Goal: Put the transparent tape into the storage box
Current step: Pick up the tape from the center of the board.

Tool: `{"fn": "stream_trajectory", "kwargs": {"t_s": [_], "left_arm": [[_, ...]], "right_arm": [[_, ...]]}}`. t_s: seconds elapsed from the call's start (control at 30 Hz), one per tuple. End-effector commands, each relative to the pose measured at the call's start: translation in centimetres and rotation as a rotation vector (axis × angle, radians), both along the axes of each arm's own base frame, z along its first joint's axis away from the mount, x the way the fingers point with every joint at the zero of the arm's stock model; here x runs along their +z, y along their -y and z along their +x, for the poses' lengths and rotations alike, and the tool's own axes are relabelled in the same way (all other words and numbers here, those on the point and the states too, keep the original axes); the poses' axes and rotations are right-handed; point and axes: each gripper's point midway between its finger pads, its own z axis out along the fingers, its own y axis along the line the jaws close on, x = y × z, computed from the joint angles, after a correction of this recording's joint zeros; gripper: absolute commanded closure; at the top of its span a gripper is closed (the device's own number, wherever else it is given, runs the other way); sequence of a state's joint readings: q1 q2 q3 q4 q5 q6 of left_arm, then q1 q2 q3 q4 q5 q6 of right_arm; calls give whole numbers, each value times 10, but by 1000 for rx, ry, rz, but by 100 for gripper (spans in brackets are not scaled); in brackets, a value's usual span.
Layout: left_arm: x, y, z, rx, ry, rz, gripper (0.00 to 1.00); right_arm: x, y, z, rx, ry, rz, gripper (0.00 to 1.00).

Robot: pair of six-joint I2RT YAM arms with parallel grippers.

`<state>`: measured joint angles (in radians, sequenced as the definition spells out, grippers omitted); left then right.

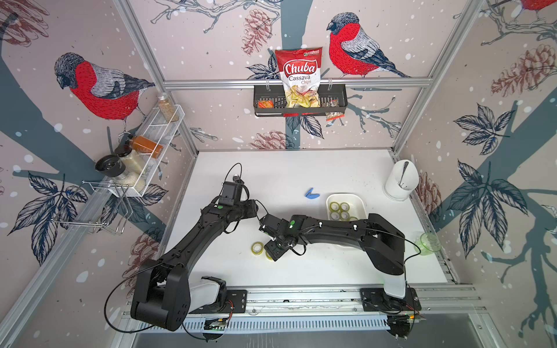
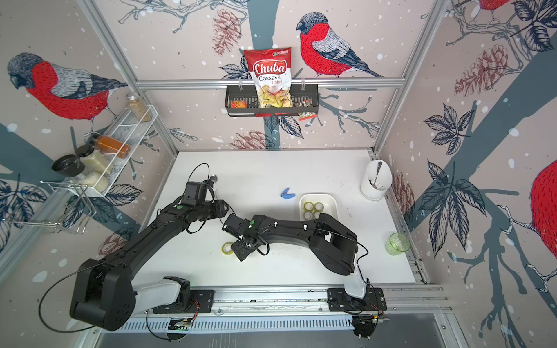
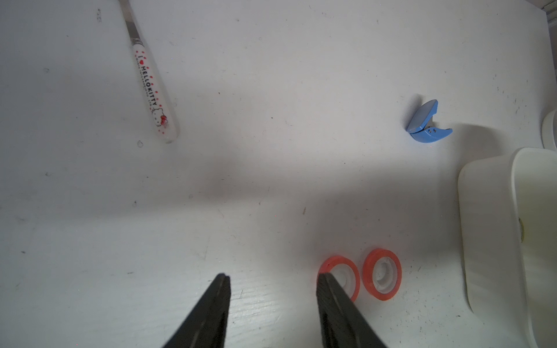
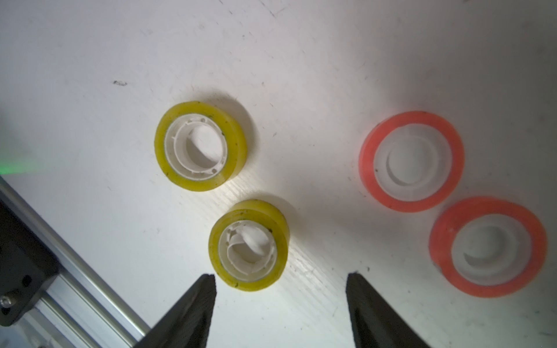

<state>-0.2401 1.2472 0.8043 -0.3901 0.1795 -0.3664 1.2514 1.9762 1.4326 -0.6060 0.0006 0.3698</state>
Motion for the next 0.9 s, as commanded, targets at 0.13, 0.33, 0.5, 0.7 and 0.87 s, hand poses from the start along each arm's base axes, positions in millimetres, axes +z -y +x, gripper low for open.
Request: {"fn": "stream_trajectory", "kwargs": {"t_s": [0.13,0.33,0.5,0.7,0.87], "left_arm": [[-3,-22,7,93,0,9,49],[-6,-31,8,124,-12,16,49],[-8,-32,8,125,-22,20,49],[-10,-37,7,143,-30,29,49],[-10,-36,8,139,-28,20,49]], "right_arm": [[-6,-16,-10,-2,-15,46,26],[-17,-15,-7,-25,-13,15,29],[-27,-14,-7,-31,-23,-19,33],[-29,-12,-6,-38,-20,-33,42],[-24,-5,0,-82,-15,-39,48]]}}
